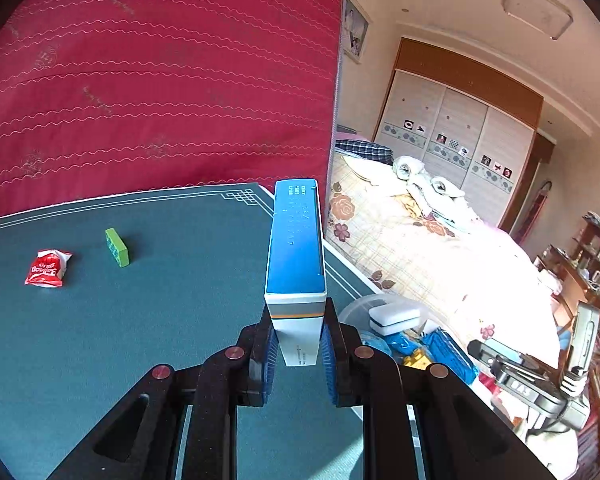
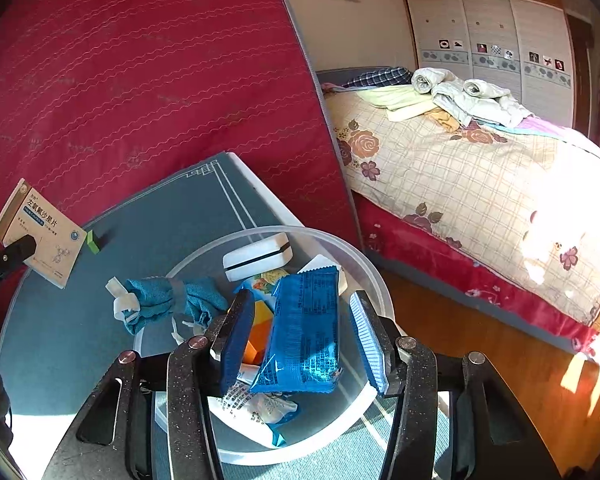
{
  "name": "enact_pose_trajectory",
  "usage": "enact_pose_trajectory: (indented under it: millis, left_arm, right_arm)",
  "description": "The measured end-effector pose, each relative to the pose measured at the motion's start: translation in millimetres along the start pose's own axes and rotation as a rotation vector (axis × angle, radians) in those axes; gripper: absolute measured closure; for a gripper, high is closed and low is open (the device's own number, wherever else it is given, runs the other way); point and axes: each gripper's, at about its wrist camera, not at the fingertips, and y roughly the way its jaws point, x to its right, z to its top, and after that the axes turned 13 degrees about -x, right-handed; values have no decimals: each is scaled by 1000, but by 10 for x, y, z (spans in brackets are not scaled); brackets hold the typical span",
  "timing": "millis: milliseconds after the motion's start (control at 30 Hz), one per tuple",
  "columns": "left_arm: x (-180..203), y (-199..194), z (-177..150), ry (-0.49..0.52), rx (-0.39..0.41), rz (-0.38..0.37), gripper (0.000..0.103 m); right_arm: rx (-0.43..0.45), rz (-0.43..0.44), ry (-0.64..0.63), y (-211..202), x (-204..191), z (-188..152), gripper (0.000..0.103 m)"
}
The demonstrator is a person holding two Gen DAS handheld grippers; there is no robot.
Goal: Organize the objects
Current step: 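Open the right tool to drop the blue bar while the left releases the medicine box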
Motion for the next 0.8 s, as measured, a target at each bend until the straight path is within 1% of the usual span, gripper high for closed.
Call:
enact_pose_trajectory:
  millis: [133,267,333,433,633,733,800]
  left_arm:
    - [289,90,5,49,-53,-111,82]
    - [603,234,-17,106,-116,-204,82]
    - [739,312,-32,134,-144,-232,82]
    - [910,417,-57,170,-172,-252,82]
    - [1033,647,-124,194,-278,-351,82]
    - [1017,763,-144,173,-330,-393,82]
    - [960,827,-143,153,-353,-399,82]
  right_arm:
    - [2,6,8,-9,58,-27,50]
    - [4,11,18,-3,126,-35,50]
    - [3,13,21,2,144,-38,50]
    - [2,14,21,5,177,-46,50]
    - [1,5,23,21,243,-55,50]
    - [0,1,25,35,252,-61,50]
    - [-1,-1,26,46,256,-58,50]
